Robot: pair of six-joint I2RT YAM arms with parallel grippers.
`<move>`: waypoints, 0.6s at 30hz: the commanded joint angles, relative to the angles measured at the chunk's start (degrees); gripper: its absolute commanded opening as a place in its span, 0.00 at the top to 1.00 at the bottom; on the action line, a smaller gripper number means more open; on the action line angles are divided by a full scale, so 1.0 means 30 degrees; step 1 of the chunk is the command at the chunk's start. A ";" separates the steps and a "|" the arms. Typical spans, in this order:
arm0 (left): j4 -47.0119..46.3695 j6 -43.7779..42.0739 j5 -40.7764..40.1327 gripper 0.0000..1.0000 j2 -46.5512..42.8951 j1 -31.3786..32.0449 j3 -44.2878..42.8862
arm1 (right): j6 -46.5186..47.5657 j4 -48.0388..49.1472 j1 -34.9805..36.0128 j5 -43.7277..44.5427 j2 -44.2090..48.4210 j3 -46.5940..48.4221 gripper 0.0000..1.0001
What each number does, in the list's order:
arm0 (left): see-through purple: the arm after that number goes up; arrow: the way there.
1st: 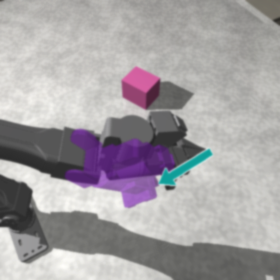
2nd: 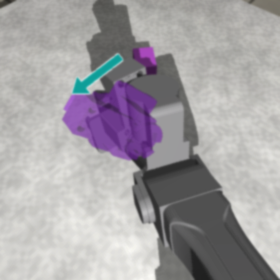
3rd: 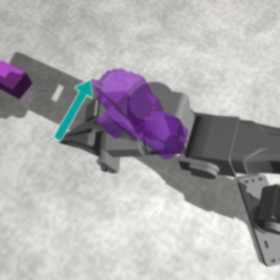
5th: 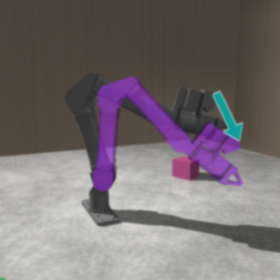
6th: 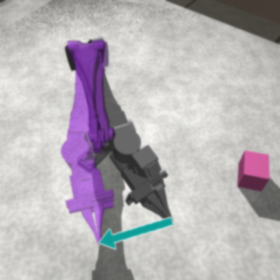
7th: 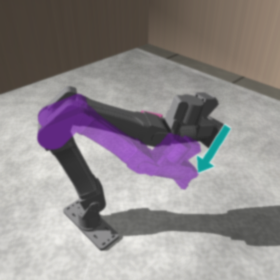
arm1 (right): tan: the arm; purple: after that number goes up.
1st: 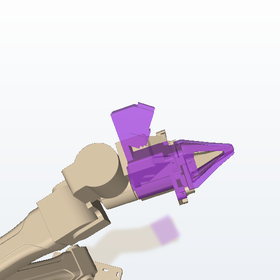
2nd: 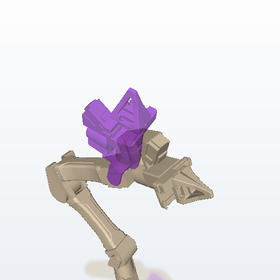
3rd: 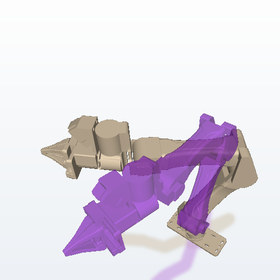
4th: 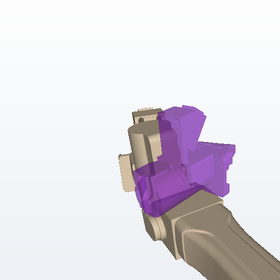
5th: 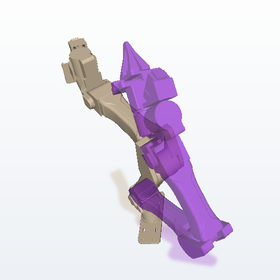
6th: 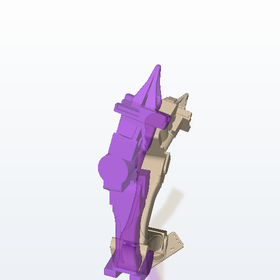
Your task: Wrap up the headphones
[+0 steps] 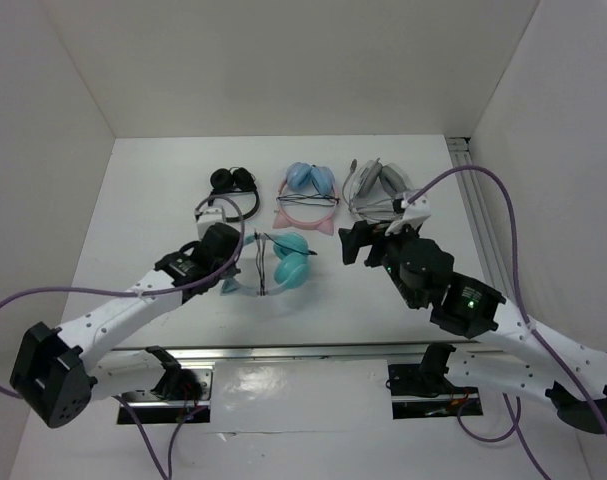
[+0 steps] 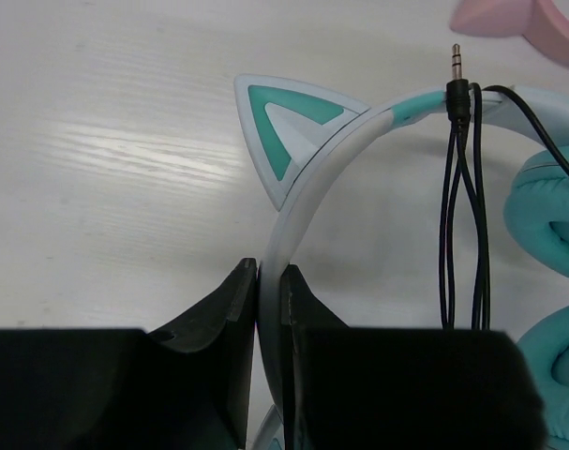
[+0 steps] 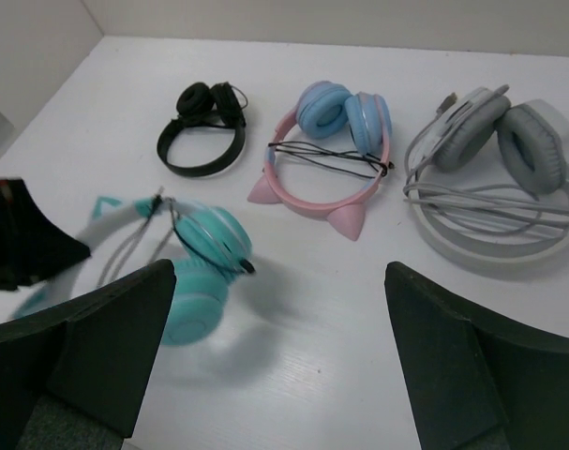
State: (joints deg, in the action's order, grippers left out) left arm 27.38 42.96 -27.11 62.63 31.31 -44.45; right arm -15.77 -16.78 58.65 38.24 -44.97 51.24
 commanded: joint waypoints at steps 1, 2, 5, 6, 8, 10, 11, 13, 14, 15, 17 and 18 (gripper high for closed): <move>-0.2678 0.1588 -0.1038 1.00 0.1384 0.2386 -0.1267 | -0.0749 -0.1347 0.0136 0.1433 0.0547 0.1930 0.00; -0.2883 0.1791 -0.1417 1.00 0.1911 0.2772 -0.1762 | -0.0749 -0.1526 0.0310 0.1607 0.0779 0.2164 0.00; -0.3352 0.1969 -0.1890 1.00 0.4224 0.4092 -0.2497 | -0.0749 -0.2022 0.0312 0.1609 0.1276 0.2723 0.00; -0.3847 0.2230 -0.2267 1.00 0.4839 0.4414 -0.3021 | -0.0749 -0.2257 0.0312 0.1406 0.1279 0.3014 0.00; -0.4434 0.2233 -0.2271 1.00 0.6737 0.5174 -0.3957 | -0.0749 -0.2492 0.0312 0.1404 0.1746 0.3280 0.00; -0.5137 0.2612 -0.2271 1.00 0.8062 0.5703 -0.4722 | -0.0546 -0.2755 0.0312 0.1199 0.1748 0.3834 0.00; -0.5141 0.2614 -0.2097 1.00 0.8764 0.6170 -0.5161 | -0.0544 -0.2758 0.0312 0.1373 0.1748 0.3837 0.00; -0.5346 0.3022 -0.2269 1.00 1.0844 0.6758 -0.6707 | -0.0544 -0.3312 0.0312 0.1375 0.1574 0.4304 0.00; -0.5346 0.3024 -0.2271 1.00 1.1548 0.7341 -0.7240 | -0.0544 -0.3489 0.0312 0.1375 0.1572 0.4596 0.00; -0.5346 0.3227 -0.2474 1.00 1.2251 0.7578 -0.7825 | -0.0544 -0.3693 0.0312 0.1375 0.1572 0.4598 0.00; -0.5172 0.3754 -0.2476 1.00 1.4127 0.7931 -0.9437 | -0.0339 -0.3695 0.0312 0.0908 0.1572 0.5036 0.00; -0.5460 0.3756 -0.2302 1.00 1.4655 0.7932 -0.9848 | -0.0339 -0.3898 0.0312 0.0906 0.1775 0.5038 0.00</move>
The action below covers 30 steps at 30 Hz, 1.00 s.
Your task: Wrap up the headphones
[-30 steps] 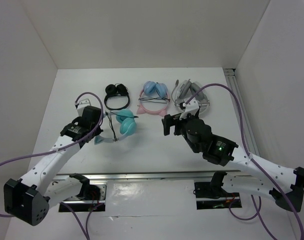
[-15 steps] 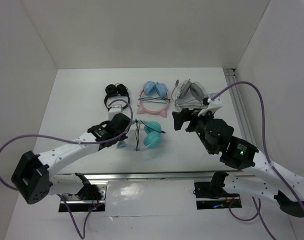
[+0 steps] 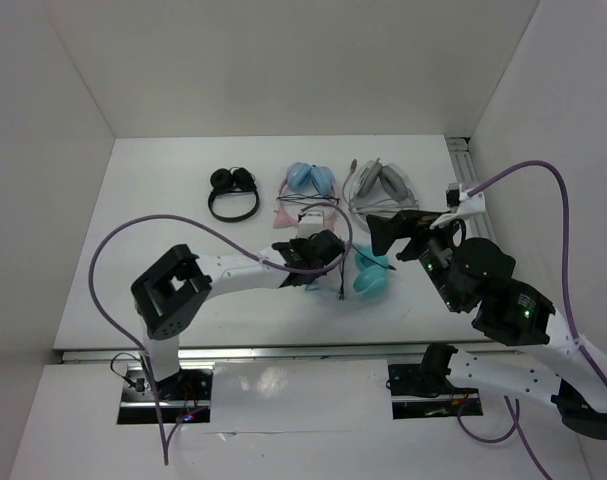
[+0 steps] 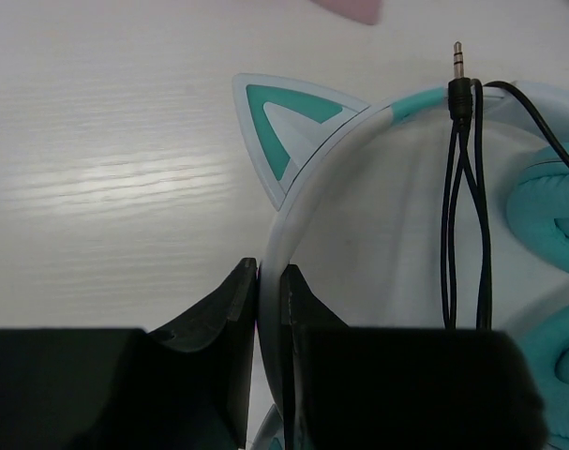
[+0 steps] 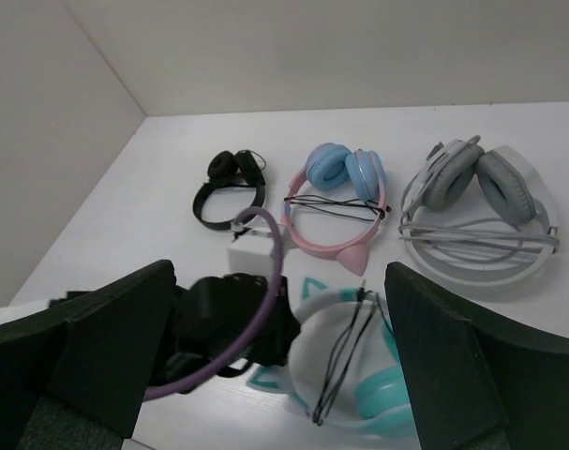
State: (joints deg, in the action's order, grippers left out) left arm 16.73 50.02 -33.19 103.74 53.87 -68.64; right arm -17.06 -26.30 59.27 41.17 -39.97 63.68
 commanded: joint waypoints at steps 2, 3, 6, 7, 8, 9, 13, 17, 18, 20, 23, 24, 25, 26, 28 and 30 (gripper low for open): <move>-0.2556 0.1579 0.0455 1.00 0.2120 0.0414 -0.2606 | 0.0091 -0.0724 0.0108 -0.0449 0.0283 0.1562 0.00; -0.2995 0.1579 0.0661 1.00 0.2476 0.0704 -0.2840 | 0.0265 -0.1275 0.0108 -0.0451 0.0285 0.1827 0.00; -0.3468 0.1579 0.0839 1.00 0.4173 0.1464 -0.4623 | 0.0267 -0.2243 0.0108 -0.0246 0.0285 0.2882 0.00; -0.2975 0.1579 0.0839 1.00 0.4700 0.1642 -0.5876 | 0.0267 -0.2421 0.0108 -0.0246 0.0285 0.3088 0.00; -0.2970 0.1376 0.0839 1.00 0.5257 0.1818 -0.6498 | 0.0441 -0.2423 0.0108 -0.0246 0.0285 0.3293 0.00; -0.2970 0.1084 0.0839 1.00 0.6278 0.2110 -0.6997 | 0.0442 -0.2626 0.0108 -0.0246 0.0285 0.3556 0.00; -0.3321 0.0612 0.1657 1.00 0.8186 0.2550 -0.8991 | 0.0442 -0.2802 -0.0068 -0.0422 0.0664 0.3734 0.00; -0.3321 0.0786 0.1864 1.00 0.9040 0.2552 -1.0221 | 0.0442 -0.3212 -0.0068 -0.0422 0.0869 0.3939 0.00; -0.3031 0.0788 0.1661 1.00 0.9303 0.2552 -1.0225 | 0.0442 -0.3214 -0.0068 -0.0422 0.0871 0.3939 0.00; -0.3028 0.0788 0.1659 1.00 0.9305 0.2552 -1.0430 | 0.0442 -0.3214 -0.0068 -0.0422 0.0871 0.3736 0.00; -0.3903 0.0788 0.2214 0.89 0.9305 0.2552 -1.0256 | 0.0442 -0.3214 -0.0068 -0.0422 0.0871 0.3529 0.00; -0.4110 0.0788 0.2593 0.86 0.9305 0.2552 -1.0051 | 0.0442 -0.3214 -0.0068 -0.0422 0.0871 0.3529 0.00; -0.4112 0.0788 0.2596 0.77 0.9305 0.2726 -1.0049 | 0.0442 -0.3214 -0.0068 -0.0422 0.0871 0.3529 0.00; -0.4112 0.0788 0.2596 0.73 0.9305 0.2728 -1.0049 | 0.0442 -0.3214 -0.0068 -0.0422 0.0871 0.3529 0.00; -0.4286 0.0788 0.2596 0.66 0.9305 0.2728 -0.9641 | 0.0442 -0.3214 -0.0068 -0.0422 0.0871 0.3529 0.00; -0.4578 0.0788 0.2596 0.61 0.8371 0.2728 -0.8650 | 0.0442 -0.3040 -0.0068 -0.0422 0.0695 0.3324 0.00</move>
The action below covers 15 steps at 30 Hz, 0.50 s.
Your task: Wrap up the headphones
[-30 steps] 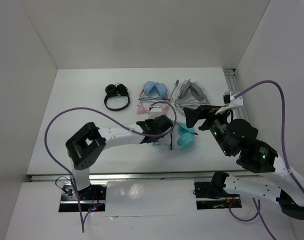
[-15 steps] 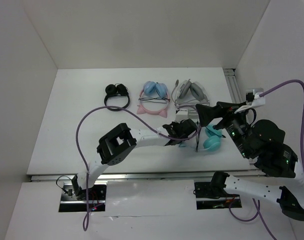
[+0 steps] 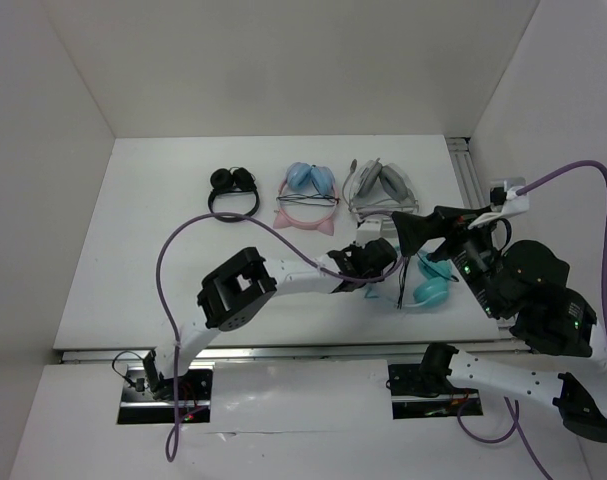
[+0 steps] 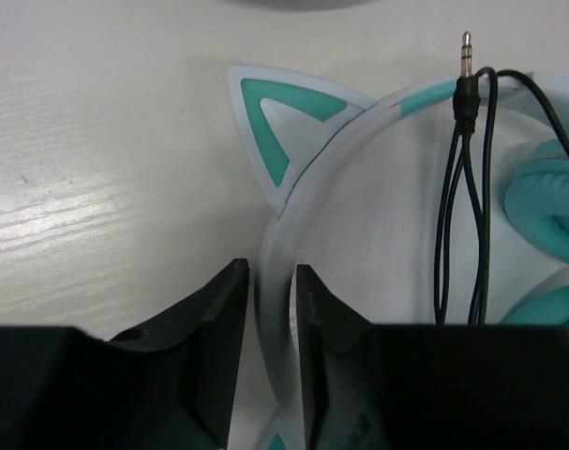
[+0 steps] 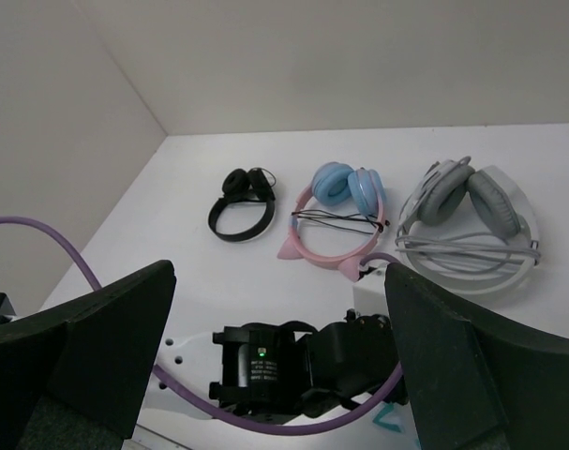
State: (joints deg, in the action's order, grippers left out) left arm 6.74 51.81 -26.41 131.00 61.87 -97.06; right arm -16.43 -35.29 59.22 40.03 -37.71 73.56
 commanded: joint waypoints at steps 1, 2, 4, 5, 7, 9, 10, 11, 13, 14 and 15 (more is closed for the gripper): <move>-0.1455 0.0190 0.0164 0.58 -0.1094 0.0062 0.1205 | 0.0405 -0.0044 -0.0053 -0.0217 -0.0056 -0.0346 0.00; -0.1776 0.0190 -0.0012 0.55 -0.1504 0.0062 0.1586 | 0.0581 0.0188 -0.0053 -0.0393 -0.0056 -0.0350 0.00; -0.2013 0.0015 -0.0451 0.45 -0.2735 0.0062 0.2493 | 0.0583 0.0190 -0.0053 -0.0600 -0.0056 -0.0758 0.00; -0.2013 -0.0247 -0.0801 0.32 -0.3029 0.0062 0.2672 | 0.0583 0.0190 -0.0053 -0.0803 -0.0056 -0.0760 0.00; -0.1663 -0.0249 -0.1504 0.07 -0.3820 0.0062 0.2906 | 0.0583 0.0393 -0.0053 -0.0805 -0.0056 -0.0760 0.00; -0.1281 -0.0249 -0.2293 0.00 -0.5073 0.0062 0.3721 | 0.0583 0.0395 -0.0053 -0.1010 0.0149 -0.0760 0.00; -0.1281 -0.0249 -0.2589 0.00 -0.5692 0.0062 0.4222 | 0.0583 0.0395 -0.0053 -0.1010 0.0150 -0.0760 0.00; -0.1281 -0.0249 -0.3172 0.00 -0.6336 0.0062 0.5184 | 0.0583 0.0570 -0.0053 -0.1010 0.0353 -0.0760 0.00; -0.0378 0.0130 -0.4077 0.00 -0.8408 0.0062 0.5806 | 0.0583 0.0571 -0.0053 -0.1010 0.0355 -0.0760 0.00; 0.0381 0.0132 -0.4579 0.00 -0.9147 0.0236 0.5983 | 0.0583 0.0571 -0.0053 -0.1010 0.0355 -0.0760 0.00; 0.1433 0.0509 -0.5135 0.00 -0.9880 0.0237 0.5985 | 0.0583 0.0571 -0.0053 -0.1010 0.0152 -0.0760 0.00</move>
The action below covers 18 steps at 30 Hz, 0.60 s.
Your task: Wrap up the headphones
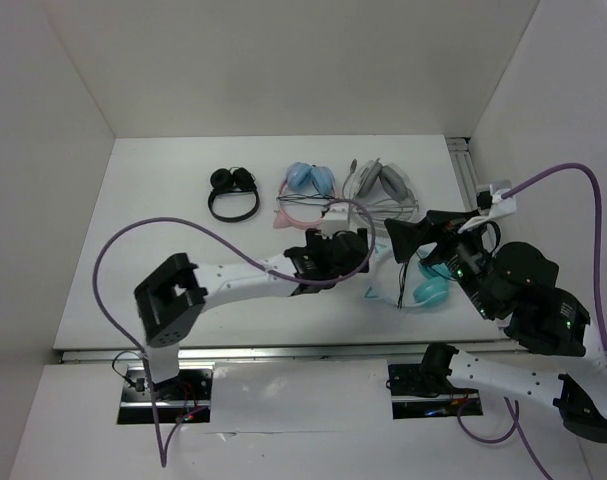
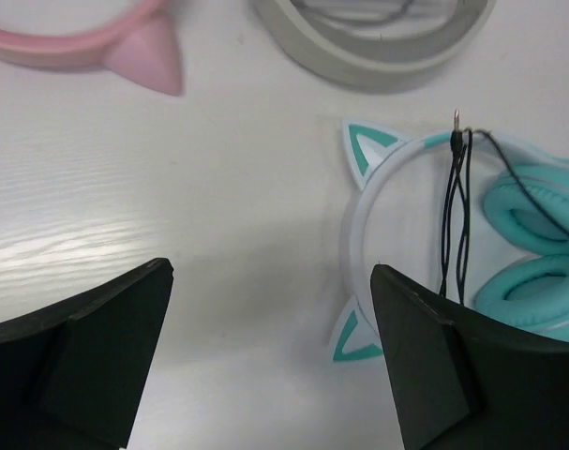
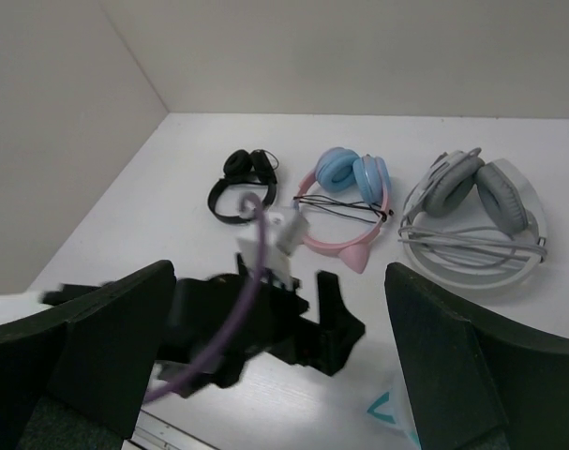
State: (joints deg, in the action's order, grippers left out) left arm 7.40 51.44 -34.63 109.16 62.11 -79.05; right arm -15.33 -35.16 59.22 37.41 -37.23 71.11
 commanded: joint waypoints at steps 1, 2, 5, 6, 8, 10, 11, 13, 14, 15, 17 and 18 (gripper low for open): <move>0.3052 0.0810 -0.3387 0.00 -0.4262 0.0157 0.0648 | -0.0072 0.0354 -0.0053 0.0039 -0.0011 0.0056 0.00; 0.3883 0.0812 -0.3948 0.00 -0.5207 0.0418 0.1003 | -0.0075 0.0352 -0.0053 0.0040 -0.0272 -0.0147 0.00; 0.7896 0.1603 -0.5067 0.00 -0.9471 0.1034 0.3078 | -0.0922 -0.0173 -0.0053 0.0040 -0.0887 -0.0149 0.00; 0.8862 0.1806 -0.5067 0.00 -1.0683 0.1036 0.3087 | -0.1098 -0.0408 -0.0053 -0.0192 -0.1151 -0.0149 0.00; 1.0795 0.1984 -0.4164 0.00 -1.3289 0.1036 0.4604 | -0.1332 -0.0613 -0.0053 -0.0983 -0.1153 -0.0323 0.00; 1.0805 0.0553 -0.2378 0.00 -1.7624 0.1036 0.6421 | -0.1684 -0.0879 -0.0053 -0.1307 -0.1153 -0.0763 0.00; 1.0805 0.0259 -0.1937 0.00 -1.8943 0.1036 0.6833 | -0.1686 -0.0879 -0.0053 -0.1568 -0.0921 -0.1315 0.00; 1.2029 -0.0008 -0.0999 0.00 -2.1348 0.1036 0.7130 | -0.1891 -0.1084 -0.0053 -0.1571 -0.0131 -0.1962 0.00; 1.2935 0.0485 -0.0995 0.00 -2.3099 0.1036 0.7130 | -0.2094 -0.0910 -0.0053 -0.1745 0.0191 -0.2633 0.00; 1.3930 0.0780 -0.0995 0.00 -2.3813 0.1036 0.6956 | -0.2096 -0.0908 -0.0053 -0.1950 0.0542 -0.2900 0.00; 1.6364 0.1510 -0.1781 0.00 -2.5334 0.1036 0.6780 | -0.2096 -0.0908 -0.0053 -0.1952 0.1393 -0.3079 0.00; 1.6952 0.1718 -0.1989 0.00 -2.5720 0.1036 0.6778 | -0.2096 -0.0908 -0.0053 -0.1952 0.1627 -0.3311 0.00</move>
State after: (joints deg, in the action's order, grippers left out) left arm 47.37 54.50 -40.27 34.17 65.30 -58.54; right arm -20.43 -37.76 59.22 32.29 -35.33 61.41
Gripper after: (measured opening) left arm 1.000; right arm 0.999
